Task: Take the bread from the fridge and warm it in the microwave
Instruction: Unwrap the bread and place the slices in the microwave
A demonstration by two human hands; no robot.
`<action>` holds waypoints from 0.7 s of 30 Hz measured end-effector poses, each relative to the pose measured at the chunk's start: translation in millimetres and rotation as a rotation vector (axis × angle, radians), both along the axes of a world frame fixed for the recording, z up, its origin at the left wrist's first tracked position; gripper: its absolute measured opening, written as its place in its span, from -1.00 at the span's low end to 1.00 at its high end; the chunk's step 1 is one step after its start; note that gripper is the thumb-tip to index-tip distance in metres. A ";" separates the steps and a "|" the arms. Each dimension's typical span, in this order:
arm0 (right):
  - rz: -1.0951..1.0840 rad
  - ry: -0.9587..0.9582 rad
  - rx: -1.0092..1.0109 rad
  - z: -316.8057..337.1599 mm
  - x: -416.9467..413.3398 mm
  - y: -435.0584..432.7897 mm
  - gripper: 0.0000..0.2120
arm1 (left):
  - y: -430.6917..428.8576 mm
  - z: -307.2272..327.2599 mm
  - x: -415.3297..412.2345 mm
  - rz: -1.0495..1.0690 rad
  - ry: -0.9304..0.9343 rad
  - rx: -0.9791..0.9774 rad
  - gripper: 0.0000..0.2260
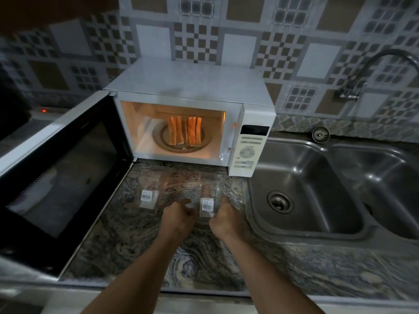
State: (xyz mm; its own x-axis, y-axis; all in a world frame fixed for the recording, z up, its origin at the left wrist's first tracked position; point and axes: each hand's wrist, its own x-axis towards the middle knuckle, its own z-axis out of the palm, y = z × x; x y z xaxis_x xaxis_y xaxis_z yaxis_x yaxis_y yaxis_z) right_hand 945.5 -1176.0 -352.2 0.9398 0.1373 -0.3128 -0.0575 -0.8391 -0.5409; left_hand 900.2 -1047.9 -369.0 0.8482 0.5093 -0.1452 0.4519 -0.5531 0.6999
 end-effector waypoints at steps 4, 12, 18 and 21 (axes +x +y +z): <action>-0.067 -0.063 0.081 0.0 -5.0 12.6 -0.21 | 18.0 5.5 -18.1 0.097 -0.110 0.401 -0.73; -0.030 -0.178 -0.009 -6.4 -13.0 41.0 0.07 | 67.9 -2.9 -16.3 0.218 -0.129 0.210 -0.07; -0.019 -0.181 -0.085 -10.2 -12.3 50.2 0.15 | 88.1 -6.3 -6.8 0.096 0.125 0.222 0.04; -0.025 -0.157 -0.089 -10.3 -10.1 50.8 0.17 | 93.6 -9.3 -6.0 0.064 0.185 0.294 0.02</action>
